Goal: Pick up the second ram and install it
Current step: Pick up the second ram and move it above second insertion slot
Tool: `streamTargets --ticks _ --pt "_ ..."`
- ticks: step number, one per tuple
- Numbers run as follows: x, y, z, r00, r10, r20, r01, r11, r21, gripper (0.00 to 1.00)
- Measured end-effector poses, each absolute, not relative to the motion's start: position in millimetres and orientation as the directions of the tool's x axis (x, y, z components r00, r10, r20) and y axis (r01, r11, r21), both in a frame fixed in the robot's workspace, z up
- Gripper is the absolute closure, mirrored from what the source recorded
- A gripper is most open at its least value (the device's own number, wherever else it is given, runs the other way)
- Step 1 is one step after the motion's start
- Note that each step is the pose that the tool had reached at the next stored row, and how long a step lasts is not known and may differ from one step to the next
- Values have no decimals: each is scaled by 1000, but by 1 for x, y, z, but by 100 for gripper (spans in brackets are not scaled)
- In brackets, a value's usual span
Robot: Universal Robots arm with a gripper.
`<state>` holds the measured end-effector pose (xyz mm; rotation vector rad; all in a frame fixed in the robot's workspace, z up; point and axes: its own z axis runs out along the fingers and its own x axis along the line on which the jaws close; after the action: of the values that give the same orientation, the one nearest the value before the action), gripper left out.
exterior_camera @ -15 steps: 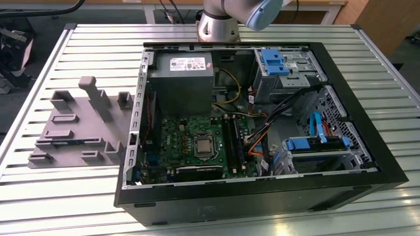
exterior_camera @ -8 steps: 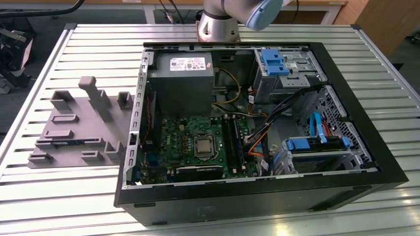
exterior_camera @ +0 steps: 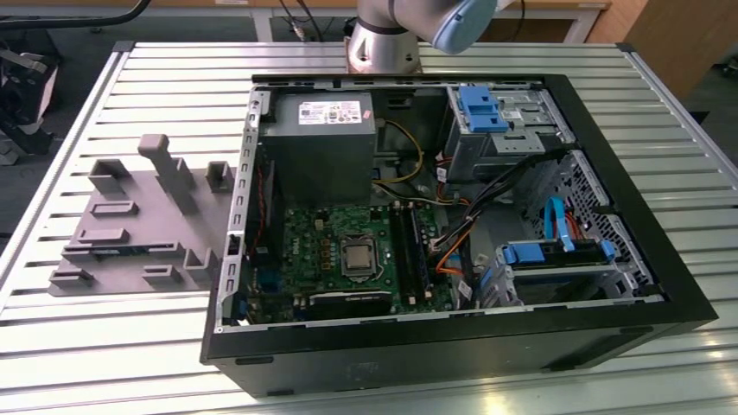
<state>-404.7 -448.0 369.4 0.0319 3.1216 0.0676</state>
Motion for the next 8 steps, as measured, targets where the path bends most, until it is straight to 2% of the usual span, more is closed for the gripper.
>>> streamTargets --ticks 8 --pt "-405 -448 369 -993 -120 -19 -121 992 43 89"
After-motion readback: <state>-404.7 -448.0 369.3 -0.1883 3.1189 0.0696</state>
